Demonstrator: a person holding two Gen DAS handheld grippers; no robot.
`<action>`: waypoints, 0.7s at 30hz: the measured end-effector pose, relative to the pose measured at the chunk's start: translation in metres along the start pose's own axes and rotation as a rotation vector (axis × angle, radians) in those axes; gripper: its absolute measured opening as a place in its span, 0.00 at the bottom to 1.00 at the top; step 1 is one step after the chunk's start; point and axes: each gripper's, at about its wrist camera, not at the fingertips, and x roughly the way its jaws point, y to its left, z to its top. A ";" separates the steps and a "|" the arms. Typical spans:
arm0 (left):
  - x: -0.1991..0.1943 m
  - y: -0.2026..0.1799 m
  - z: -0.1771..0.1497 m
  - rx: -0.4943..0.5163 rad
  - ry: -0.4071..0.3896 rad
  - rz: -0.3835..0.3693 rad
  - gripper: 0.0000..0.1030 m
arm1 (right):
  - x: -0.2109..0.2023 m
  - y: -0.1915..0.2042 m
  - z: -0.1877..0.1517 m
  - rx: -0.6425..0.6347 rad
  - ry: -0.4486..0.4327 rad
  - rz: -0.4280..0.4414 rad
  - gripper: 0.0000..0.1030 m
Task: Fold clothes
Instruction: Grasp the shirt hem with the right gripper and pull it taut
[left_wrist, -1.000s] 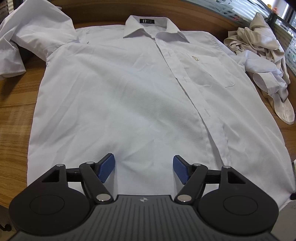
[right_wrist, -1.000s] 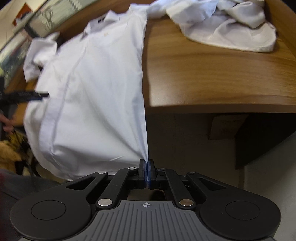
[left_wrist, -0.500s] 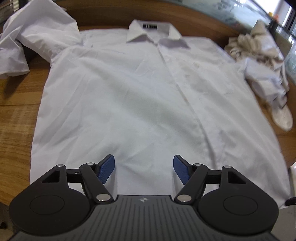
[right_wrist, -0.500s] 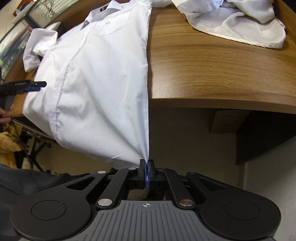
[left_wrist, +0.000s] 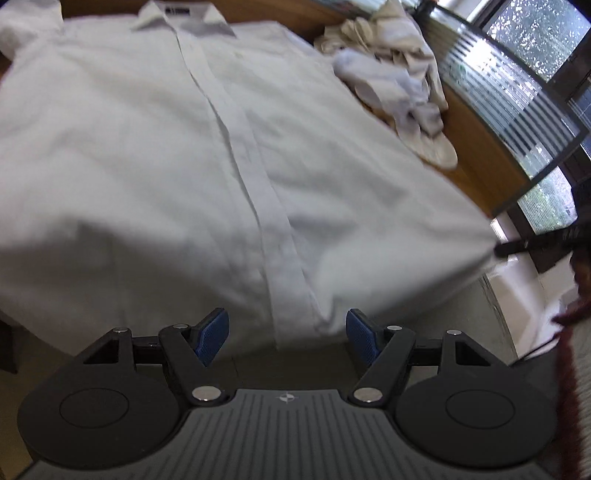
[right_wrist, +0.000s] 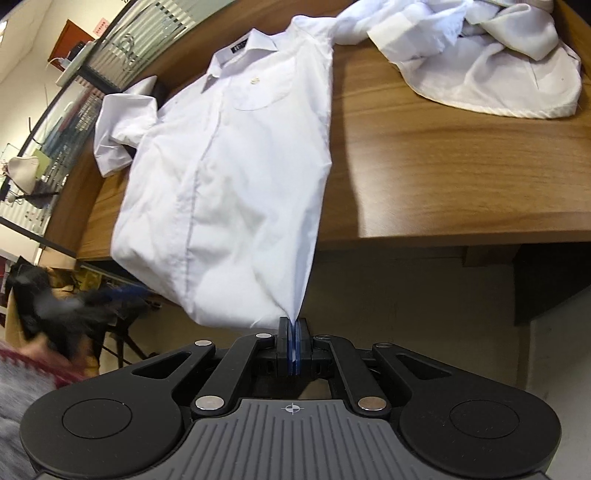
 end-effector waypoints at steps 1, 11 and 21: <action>0.009 0.004 -0.006 -0.004 0.009 -0.018 0.73 | -0.003 0.002 0.002 0.001 0.003 0.006 0.04; 0.053 0.002 -0.027 -0.074 -0.082 -0.166 0.67 | -0.022 0.009 0.020 0.114 -0.008 0.096 0.04; 0.007 -0.004 -0.033 -0.120 -0.080 -0.277 0.19 | -0.021 0.004 0.016 0.153 -0.006 0.084 0.04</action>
